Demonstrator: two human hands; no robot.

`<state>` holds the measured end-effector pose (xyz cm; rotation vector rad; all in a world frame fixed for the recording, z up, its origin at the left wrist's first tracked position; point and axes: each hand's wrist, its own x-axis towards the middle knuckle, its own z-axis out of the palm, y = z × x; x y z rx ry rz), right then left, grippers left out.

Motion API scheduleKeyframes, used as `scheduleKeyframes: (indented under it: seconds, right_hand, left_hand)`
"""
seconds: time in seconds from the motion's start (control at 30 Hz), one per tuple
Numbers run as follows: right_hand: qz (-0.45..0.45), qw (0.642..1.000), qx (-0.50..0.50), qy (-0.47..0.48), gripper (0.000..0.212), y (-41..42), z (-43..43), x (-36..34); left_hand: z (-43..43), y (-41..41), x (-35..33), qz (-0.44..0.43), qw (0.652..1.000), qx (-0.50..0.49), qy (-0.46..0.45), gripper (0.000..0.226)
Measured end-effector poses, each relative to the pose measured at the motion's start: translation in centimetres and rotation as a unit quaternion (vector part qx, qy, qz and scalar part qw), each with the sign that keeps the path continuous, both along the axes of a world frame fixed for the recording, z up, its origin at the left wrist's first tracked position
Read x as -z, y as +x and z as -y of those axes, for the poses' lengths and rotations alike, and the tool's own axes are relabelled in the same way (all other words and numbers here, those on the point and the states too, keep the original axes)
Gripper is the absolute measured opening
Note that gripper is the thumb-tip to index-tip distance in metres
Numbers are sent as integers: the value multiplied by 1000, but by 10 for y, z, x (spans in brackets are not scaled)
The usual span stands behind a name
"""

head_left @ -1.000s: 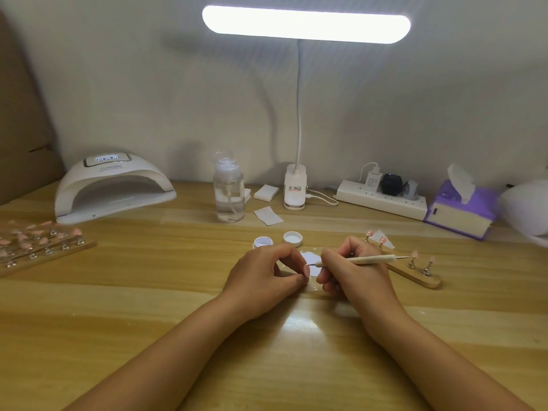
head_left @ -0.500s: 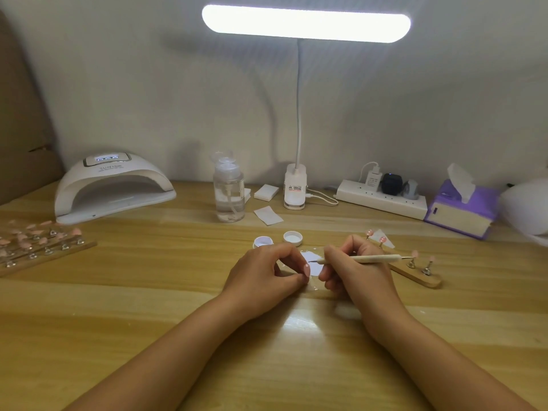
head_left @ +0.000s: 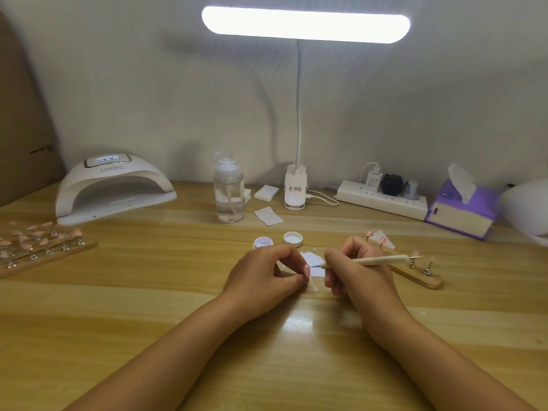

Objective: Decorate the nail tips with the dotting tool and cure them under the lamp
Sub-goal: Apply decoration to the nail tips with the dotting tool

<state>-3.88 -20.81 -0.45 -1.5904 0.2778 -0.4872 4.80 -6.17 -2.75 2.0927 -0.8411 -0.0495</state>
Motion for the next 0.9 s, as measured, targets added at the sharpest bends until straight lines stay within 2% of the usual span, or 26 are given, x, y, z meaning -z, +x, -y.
scheduleKeyframes:
  seconds: [0.13,0.9]
  right_hand:
    - [-16,1000,-1,-13,24,2,-1,2]
    - [-29,999,-7,-31,21,5,-1,4]
  left_hand:
    - [0,0,0,2,1000,-2,-1,16]
    - [0,0,0,0,1000,1,-3,17]
